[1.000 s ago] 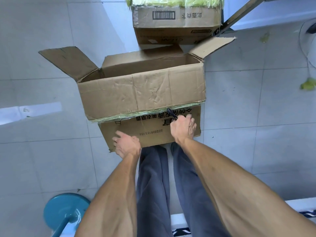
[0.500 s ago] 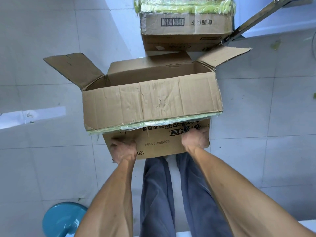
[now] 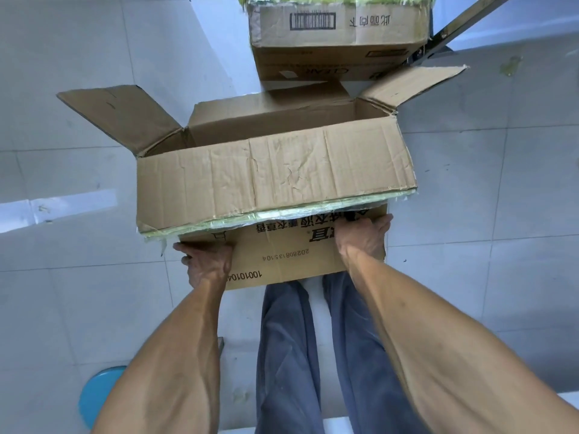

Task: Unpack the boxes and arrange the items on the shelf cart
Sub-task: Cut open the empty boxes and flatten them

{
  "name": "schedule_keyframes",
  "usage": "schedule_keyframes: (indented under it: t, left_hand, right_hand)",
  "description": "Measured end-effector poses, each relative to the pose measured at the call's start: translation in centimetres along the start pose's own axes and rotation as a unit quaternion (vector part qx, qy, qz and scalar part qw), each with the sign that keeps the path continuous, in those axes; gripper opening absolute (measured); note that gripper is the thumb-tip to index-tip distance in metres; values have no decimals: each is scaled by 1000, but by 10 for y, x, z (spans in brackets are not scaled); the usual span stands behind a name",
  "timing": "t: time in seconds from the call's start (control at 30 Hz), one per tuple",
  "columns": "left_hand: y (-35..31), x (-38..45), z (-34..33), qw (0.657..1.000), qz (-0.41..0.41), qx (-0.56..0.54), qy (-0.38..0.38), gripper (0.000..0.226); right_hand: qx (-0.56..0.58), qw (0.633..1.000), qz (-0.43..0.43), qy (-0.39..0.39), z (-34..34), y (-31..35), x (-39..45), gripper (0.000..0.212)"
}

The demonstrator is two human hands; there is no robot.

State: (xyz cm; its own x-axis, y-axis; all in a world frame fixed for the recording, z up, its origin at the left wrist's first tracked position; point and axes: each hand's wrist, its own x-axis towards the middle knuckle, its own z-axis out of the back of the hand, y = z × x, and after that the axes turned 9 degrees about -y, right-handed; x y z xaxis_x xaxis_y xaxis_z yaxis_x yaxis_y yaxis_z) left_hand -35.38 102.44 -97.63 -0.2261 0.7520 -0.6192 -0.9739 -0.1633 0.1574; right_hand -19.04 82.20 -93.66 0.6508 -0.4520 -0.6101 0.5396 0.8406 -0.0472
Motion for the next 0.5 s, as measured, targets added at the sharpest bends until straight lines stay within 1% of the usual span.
schedule_keyframes:
  t: [0.07, 0.13, 0.23, 0.37, 0.43, 0.5]
  left_hand:
    - [5, 2, 1, 1000, 10, 16, 10, 111]
    - [8, 2, -1, 1000, 16, 11, 14, 109]
    - [6, -2, -4, 1000, 24, -6, 8, 107]
    - [9, -3, -4, 1000, 14, -12, 13, 108]
    - [13, -3, -3, 1000, 11, -17, 8, 108]
    - [13, -4, -5, 999, 20, -32, -8, 103]
  right_hand:
    - [-7, 1000, -10, 18, 6, 0, 0, 53]
    - [-10, 1000, 0, 16, 5, -2, -2, 52]
    - [-13, 1000, -1, -3, 0, -3, 1, 52]
    - [-9, 999, -39, -19, -7, -3, 11, 54]
    - [-3, 998, -44, -35, -11, -4, 9, 51]
    - [-6, 997, -51, -58, -13, -5, 6, 44]
